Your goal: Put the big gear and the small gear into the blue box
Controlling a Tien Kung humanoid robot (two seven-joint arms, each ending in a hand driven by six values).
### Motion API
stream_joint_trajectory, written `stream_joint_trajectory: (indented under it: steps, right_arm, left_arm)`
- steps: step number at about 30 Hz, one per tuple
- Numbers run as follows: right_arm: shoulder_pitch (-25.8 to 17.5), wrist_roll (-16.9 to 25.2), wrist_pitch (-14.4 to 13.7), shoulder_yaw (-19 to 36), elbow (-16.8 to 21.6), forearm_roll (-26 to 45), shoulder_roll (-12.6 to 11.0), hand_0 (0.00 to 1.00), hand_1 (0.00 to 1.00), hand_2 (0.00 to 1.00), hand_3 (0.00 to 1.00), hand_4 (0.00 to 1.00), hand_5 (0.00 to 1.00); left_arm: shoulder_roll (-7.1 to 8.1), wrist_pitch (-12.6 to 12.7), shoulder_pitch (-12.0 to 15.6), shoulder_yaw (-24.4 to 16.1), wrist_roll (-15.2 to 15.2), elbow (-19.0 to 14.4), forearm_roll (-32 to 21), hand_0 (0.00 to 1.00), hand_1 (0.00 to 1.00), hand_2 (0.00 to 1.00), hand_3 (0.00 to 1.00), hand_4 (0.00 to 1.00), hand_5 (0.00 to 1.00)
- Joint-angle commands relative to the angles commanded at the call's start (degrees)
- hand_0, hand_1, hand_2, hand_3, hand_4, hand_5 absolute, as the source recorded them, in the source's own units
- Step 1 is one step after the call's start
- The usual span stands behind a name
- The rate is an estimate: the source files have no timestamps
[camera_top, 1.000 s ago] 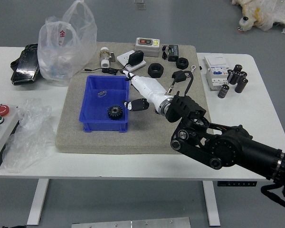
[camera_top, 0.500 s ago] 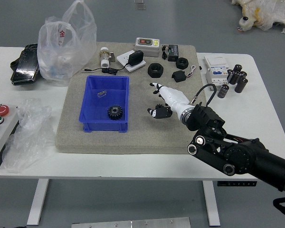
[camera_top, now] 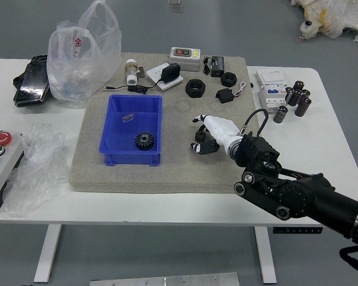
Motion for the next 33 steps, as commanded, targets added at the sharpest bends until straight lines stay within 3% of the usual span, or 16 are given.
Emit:
stream_joint_trajectory:
  steps: [2,3,8,9,14,15,24,33]
  right_arm:
    - [0.0,0.1,-0.1,-0.2,-0.2,0.0,0.1,0.412,0.68,0.625,0.738,0.471,0.162]
    - [0.0,0.1,-0.2,-0.2,-0.3,0.0,0.1,0.406,0.646,0.552,0.635,0.296,0.152]
    - [-0.1,0.4,-1.1,-0.6,-0.4,-0.3,0.2,0.406,0.646,0.552,0.635,0.296,0.152]
    - [-0.1,0.4,-1.3,-0.6,-0.4,-0.5,0.2,0.386,0.573,0.442,0.438,0.278,0.002]
    - [-0.1,0.2,-1.9,-1.1,-0.5,-1.1,0.1,0.386,0.573,0.442,0.438,0.278,0.002]
    - [-0.2,0.1,-1.9,-1.2,-0.6,-1.1,0.1,0.381,0.554,0.395,0.37,0.164,0.002]
    - [0.2,0.5,-3.0,-1.2,-0.4,-0.7,-0.2,0.38,0.552,0.382,0.361,0.143,0.002]
    - [4.3,0.8,-4.2,-1.6,2.9,-1.8,0.5,0.366,0.545,0.377,0.351,0.139,0.002]
  left_arm:
    - [-0.03,0.0,0.0,0.0,0.0,0.0,0.0,0.651,0.602,0.57,0.684,0.667,0.349]
    - [-0.02,0.0,0.0,0.0,0.0,0.0,0.0,0.652,0.602,0.571,0.684,0.668,0.352]
    - [0.09,0.0,-0.1,0.1,-0.2,0.0,-0.1,0.652,0.602,0.571,0.684,0.668,0.352]
    - [0.1,0.0,-0.2,0.1,-0.2,0.0,0.0,0.651,0.602,0.571,0.685,0.668,0.353]
    - [0.06,0.0,-0.2,0.1,-0.2,0.0,0.0,0.651,0.602,0.571,0.685,0.668,0.353]
    - [0.04,0.0,-0.2,0.1,-0.2,0.0,0.0,0.651,0.602,0.571,0.684,0.666,0.351]
    - [0.05,0.0,-0.2,0.1,-0.2,0.0,0.0,0.652,0.602,0.571,0.685,0.666,0.351]
    - [0.25,-0.1,-0.3,-0.3,0.1,-0.1,0.5,0.652,0.602,0.572,0.684,0.666,0.356]
